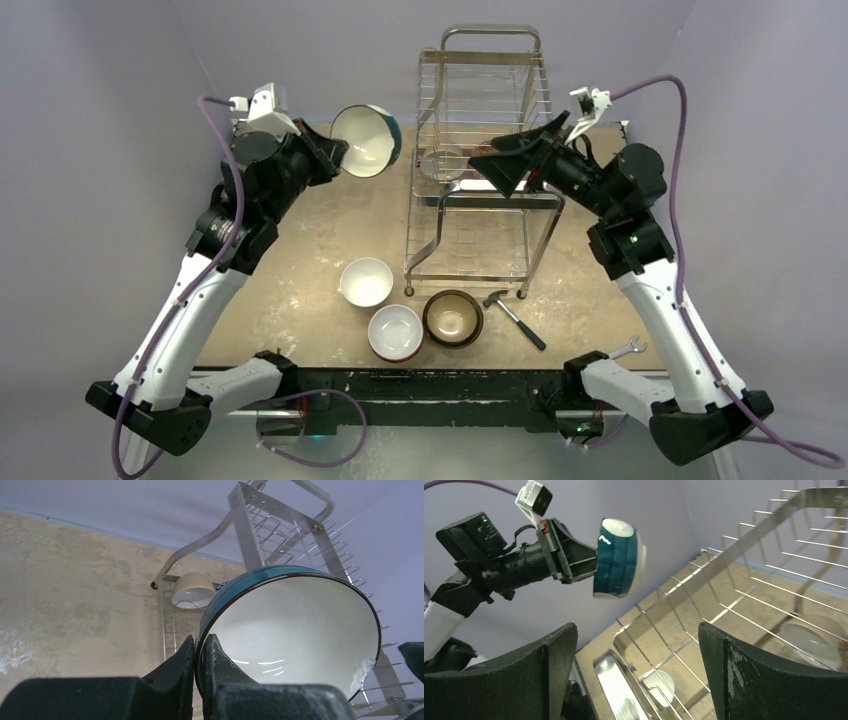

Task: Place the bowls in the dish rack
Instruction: Pick up the bowl from the center of the board.

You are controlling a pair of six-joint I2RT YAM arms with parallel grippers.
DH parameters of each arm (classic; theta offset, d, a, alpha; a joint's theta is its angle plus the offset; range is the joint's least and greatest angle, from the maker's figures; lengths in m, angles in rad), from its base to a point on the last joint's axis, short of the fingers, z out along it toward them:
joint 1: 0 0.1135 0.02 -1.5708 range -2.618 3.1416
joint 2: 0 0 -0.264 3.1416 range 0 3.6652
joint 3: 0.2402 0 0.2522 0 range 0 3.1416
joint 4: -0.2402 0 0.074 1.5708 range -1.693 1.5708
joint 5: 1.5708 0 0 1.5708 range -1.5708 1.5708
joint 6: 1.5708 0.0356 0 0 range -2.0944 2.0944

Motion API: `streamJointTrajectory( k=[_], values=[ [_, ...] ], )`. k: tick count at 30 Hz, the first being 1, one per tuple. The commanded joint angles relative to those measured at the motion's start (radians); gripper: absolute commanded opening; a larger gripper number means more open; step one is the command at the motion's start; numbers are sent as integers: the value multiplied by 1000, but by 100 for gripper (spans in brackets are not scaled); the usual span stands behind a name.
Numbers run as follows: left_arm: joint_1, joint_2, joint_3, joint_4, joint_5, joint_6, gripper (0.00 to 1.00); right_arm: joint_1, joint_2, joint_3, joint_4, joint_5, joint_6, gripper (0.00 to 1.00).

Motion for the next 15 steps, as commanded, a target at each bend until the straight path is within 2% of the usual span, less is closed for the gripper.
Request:
streamJointTrajectory(
  k=[1,8,15],
  values=[
    [-50,29,128,136,15,12,0,79,55,92,33,47,27,92],
    [-170,70,170,158,-49,30,0,210,177,236,-7,138,0,90],
    [-200,100,205,179,-59,29,0,289,276,350,-96,232,-37,90]
  ],
)
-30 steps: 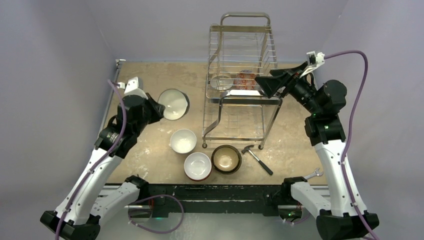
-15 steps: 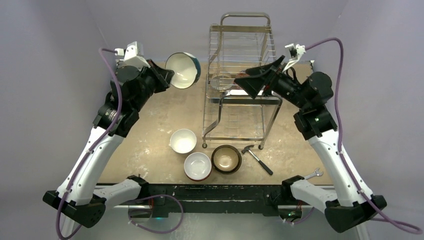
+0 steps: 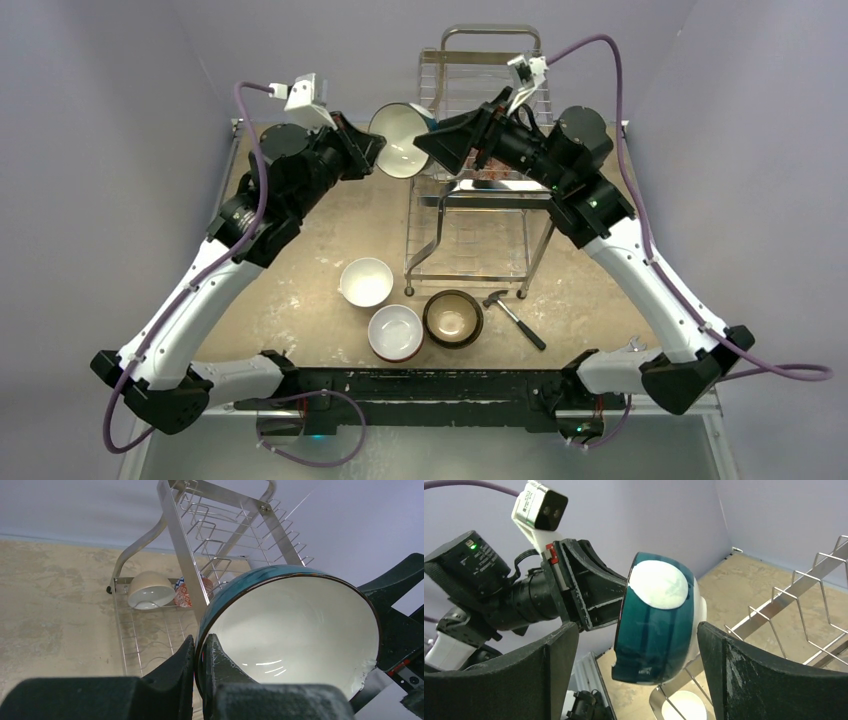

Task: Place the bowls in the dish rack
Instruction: Pick up the bowl from the center of the board.

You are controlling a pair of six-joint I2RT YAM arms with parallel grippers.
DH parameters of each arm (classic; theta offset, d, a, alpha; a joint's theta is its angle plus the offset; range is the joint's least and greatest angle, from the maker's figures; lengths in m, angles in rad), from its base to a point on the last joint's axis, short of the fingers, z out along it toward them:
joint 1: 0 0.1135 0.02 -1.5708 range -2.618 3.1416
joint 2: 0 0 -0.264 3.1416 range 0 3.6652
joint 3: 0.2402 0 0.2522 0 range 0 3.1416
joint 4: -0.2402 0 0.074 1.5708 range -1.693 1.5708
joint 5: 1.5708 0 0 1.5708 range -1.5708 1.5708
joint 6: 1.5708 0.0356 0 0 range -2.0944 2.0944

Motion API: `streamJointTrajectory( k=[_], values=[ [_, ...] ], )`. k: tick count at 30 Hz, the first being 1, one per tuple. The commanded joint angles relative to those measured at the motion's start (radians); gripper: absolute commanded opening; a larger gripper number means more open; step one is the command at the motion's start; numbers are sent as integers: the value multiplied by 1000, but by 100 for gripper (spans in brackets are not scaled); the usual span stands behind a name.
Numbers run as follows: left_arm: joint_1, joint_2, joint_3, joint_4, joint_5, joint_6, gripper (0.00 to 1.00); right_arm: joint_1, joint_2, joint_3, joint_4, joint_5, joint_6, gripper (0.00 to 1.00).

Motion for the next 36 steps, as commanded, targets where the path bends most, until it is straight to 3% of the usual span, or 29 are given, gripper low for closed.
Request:
streamJointTrajectory(
  k=[1,6,9,11,14,19,22,27,36],
  values=[
    [-12,1,83,151,-30,0,0,38,39,99,-60,95,-38,89],
    [-23,14,101,169,-23,5,0,59,81,137,-120,172,-50,84],
    [-26,14,99,181,-10,9,0,62,91,147,-131,199,-59,68],
    [-26,11,96,180,-8,15,0,64,90,149,-128,205,-66,65],
    [-26,-22,66,179,-78,15,0,64,86,164,-154,210,-91,71],
    [-27,-122,-26,145,-309,44,0,64,14,139,-182,266,-141,88],
    [-25,-173,-73,87,-446,52,0,63,-35,129,-217,383,-192,95],
    [-25,-206,-154,-33,-572,38,0,32,-103,118,-267,574,-246,99],
    [-23,-149,-328,-123,-566,-27,0,-343,-161,-20,-287,541,-159,99]
  ],
)
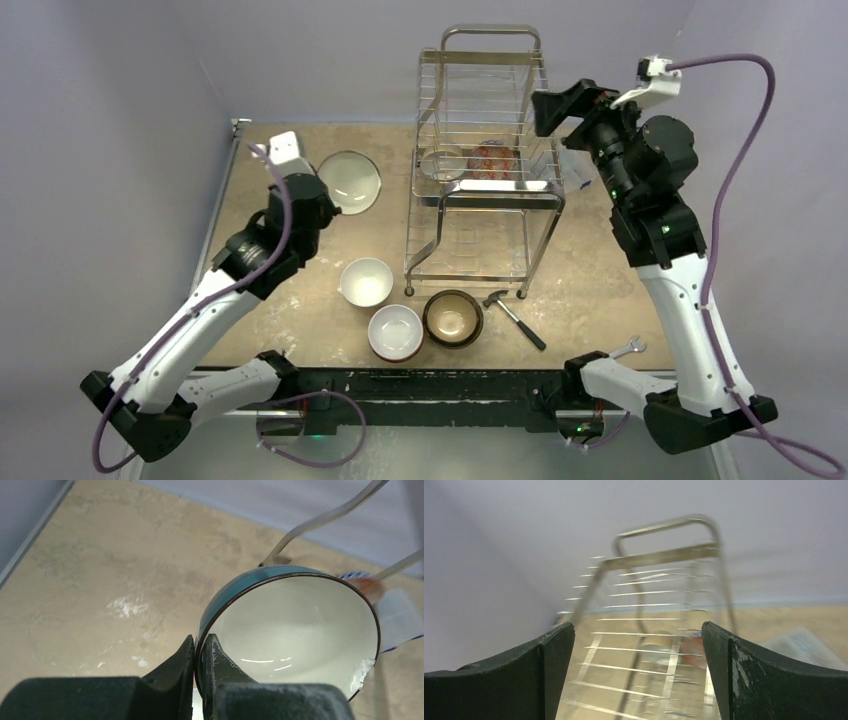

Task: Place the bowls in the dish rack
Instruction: Pick up the bowl from the center of the board.

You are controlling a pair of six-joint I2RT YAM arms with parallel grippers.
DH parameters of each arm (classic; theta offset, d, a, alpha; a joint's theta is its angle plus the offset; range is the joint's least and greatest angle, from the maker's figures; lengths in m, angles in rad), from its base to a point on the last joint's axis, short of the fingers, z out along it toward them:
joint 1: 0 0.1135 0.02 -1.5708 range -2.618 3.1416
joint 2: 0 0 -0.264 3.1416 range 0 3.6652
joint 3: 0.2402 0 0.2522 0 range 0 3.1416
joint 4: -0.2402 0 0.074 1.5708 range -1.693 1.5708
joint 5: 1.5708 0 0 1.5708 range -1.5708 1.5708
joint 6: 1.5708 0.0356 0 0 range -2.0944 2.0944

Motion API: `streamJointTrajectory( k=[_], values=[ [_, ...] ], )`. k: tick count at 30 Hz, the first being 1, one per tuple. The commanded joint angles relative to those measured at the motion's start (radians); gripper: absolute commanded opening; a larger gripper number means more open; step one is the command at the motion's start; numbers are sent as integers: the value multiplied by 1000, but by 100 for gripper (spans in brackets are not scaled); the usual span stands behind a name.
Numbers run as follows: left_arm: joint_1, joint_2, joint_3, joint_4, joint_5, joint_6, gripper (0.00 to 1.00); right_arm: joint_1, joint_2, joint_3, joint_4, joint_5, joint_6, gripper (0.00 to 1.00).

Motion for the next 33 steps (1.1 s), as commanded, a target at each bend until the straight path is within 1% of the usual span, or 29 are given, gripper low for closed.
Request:
streamJointTrajectory(
  k=[1,4,7,10,13,16,20,23,25,26,28,31,33],
  values=[
    [5,46,-61,5,0,-67,0,-192,3,-97,-12,-24,64,99],
    [10,79,-119,6,22,-98,0,-370,11,-169,-7,-139,163,99],
    [29,99,-169,29,67,-118,0,-505,-8,-318,95,-264,250,99],
    [57,112,-212,74,134,-118,0,-601,3,-451,163,-365,305,99],
    [98,137,-231,110,208,-112,0,-646,22,-594,275,-452,328,98],
    [125,166,-238,154,249,-95,0,-649,67,-678,346,-527,290,97],
    [140,215,-240,267,325,-57,0,-646,116,-743,449,-633,211,96],
    [142,262,-237,363,386,-25,0,-637,157,-797,567,-775,189,96],
    [141,297,-226,426,431,-17,0,-587,182,-803,587,-802,166,96],
    [141,314,-224,461,448,-21,0,-564,195,-795,577,-793,139,97],
    [141,350,-223,515,470,-60,0,-479,228,-770,549,-768,102,97],
    [140,418,-209,619,547,-79,0,-418,289,-767,604,-809,115,96],
    [138,466,-185,651,595,-89,0,-395,329,-770,644,-840,124,96]
  ],
)
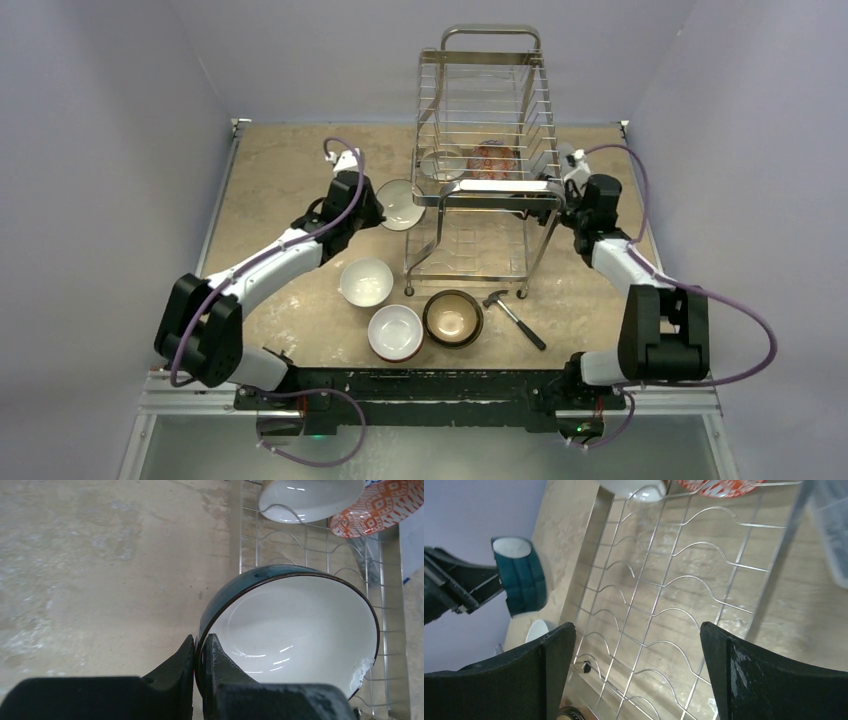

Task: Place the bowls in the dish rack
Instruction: Pick up the bowl from the center of the board.

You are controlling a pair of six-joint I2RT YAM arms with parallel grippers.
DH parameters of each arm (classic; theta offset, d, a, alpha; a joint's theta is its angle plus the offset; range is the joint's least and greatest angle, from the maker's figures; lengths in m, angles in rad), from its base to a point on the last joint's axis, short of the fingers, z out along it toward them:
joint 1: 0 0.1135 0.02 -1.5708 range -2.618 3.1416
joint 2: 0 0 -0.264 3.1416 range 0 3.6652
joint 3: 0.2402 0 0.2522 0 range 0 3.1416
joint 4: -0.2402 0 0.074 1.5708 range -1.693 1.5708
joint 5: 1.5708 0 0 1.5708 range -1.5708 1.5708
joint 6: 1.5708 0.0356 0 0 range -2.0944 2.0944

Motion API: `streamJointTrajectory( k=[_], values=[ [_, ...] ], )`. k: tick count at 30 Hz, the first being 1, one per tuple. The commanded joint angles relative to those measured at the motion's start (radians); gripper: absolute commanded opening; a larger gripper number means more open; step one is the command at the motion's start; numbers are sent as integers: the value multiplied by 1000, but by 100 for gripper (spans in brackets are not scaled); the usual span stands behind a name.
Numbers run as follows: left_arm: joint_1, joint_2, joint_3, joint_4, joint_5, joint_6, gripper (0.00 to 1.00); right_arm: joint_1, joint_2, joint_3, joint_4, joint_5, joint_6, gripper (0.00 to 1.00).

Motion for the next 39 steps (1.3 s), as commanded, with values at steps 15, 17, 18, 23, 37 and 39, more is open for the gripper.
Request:
streamJointTrajectory(
  k=[15,17,18,23,37,39],
  values=[
    [-9,191,64,589,225,-60,0,219,214,39,411,-246,47,97],
    [-10,186,39,624,240,-73,0,234,219,39,435,-253,57,97],
    [-11,189,42,629,260,-67,0,241,220,36,450,-252,67,98],
    [-26,224,63,640,355,-46,0,283,243,43,516,-259,107,98],
    [-62,244,66,624,361,0,0,296,217,66,539,-148,172,98],
    [-77,248,67,625,366,11,0,297,224,74,542,-160,187,98]
  ],
)
